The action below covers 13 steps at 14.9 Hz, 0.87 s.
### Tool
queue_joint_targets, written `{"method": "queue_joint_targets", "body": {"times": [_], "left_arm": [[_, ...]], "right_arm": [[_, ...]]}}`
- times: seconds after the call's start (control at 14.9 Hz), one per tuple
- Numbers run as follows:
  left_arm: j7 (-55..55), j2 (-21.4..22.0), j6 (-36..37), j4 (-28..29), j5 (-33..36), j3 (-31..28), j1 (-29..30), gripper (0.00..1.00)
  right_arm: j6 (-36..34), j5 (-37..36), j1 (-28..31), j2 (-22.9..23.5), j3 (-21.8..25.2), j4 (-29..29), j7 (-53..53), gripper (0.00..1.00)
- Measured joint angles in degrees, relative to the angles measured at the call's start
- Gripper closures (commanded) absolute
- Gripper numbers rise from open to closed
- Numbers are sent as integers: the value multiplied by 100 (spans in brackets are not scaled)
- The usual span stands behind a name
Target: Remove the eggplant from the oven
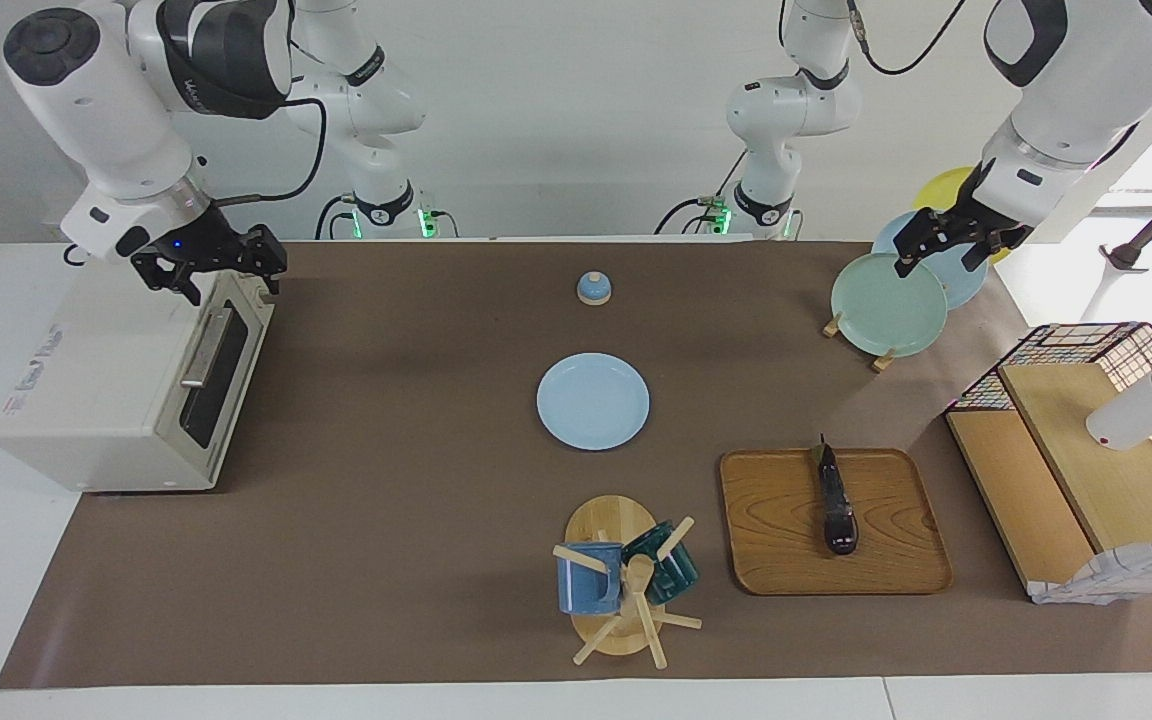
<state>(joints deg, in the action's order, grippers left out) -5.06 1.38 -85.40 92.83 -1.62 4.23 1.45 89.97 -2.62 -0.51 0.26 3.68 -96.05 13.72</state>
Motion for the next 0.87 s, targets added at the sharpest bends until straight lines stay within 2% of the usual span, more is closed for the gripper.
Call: {"method": "queue_joint_targets", "body": {"times": [0.27,0.87], "left_arm": [[-24,192,-417,602,2,-11,-73,0],[-46,184,-361,266,-15,-117,-277,0]], "right_arm": [[0,0,0,0,0,0,0,0],[0,0,0,0,0,0,0,0]]}}
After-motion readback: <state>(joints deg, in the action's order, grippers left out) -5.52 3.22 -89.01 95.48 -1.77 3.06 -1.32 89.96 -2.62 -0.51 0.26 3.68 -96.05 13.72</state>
